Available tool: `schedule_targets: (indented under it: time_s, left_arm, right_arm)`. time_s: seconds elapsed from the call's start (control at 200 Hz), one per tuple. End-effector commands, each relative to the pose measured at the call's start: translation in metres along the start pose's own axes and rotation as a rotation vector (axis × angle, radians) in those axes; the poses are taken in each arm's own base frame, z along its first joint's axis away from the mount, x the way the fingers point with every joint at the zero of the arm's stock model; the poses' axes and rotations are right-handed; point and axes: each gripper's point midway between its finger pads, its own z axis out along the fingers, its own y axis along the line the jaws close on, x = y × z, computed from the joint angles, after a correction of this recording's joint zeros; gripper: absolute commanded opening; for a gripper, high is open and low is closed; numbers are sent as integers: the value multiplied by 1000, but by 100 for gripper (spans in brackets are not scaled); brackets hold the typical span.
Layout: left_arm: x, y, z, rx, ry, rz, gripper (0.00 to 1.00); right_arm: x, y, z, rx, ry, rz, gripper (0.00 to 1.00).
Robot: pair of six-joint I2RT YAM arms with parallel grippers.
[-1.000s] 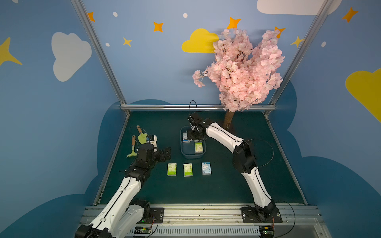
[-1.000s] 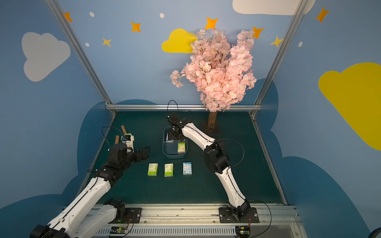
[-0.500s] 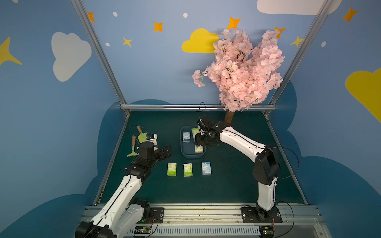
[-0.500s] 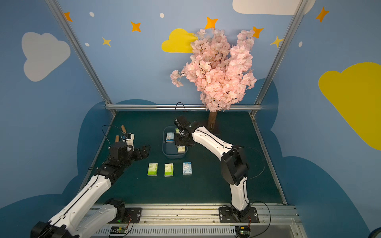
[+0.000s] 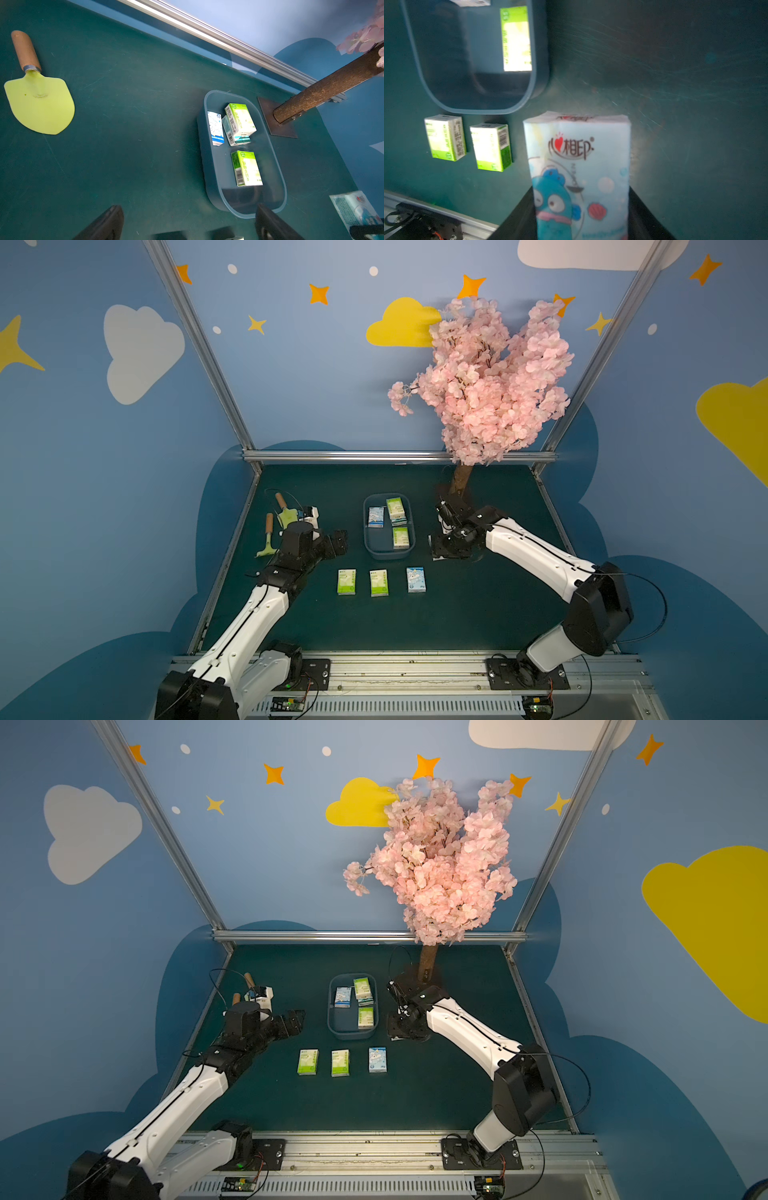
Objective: Take the pocket tissues out of the storage box
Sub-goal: Place the pocket tissues at the center of the board.
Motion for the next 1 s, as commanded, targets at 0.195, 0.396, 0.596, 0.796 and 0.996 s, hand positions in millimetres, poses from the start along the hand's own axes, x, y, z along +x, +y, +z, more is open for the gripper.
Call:
schedule_targets:
  time_s: [0.195,0.396,0.596,0.796,0.996]
  left_arm:
    - [-24,-13,3,36,-44,-17,100]
    - [-25,-14,5,39,-42,-18,100]
    - [-26,-14,5,39,-40,-11,100]
    - [-26,-14,4,38,-41,-11,100]
    - [-24,-13,4,36,-39,-13,100]
  right_arm:
    - [35,-35,17,77,73,6,56]
    - [48,-39,39,78,121,21,56]
    - [59,-42,55,82,167,33,56]
    - [60,-45,65,99,183,29,56]
    - [64,-48,74,106,198,31,56]
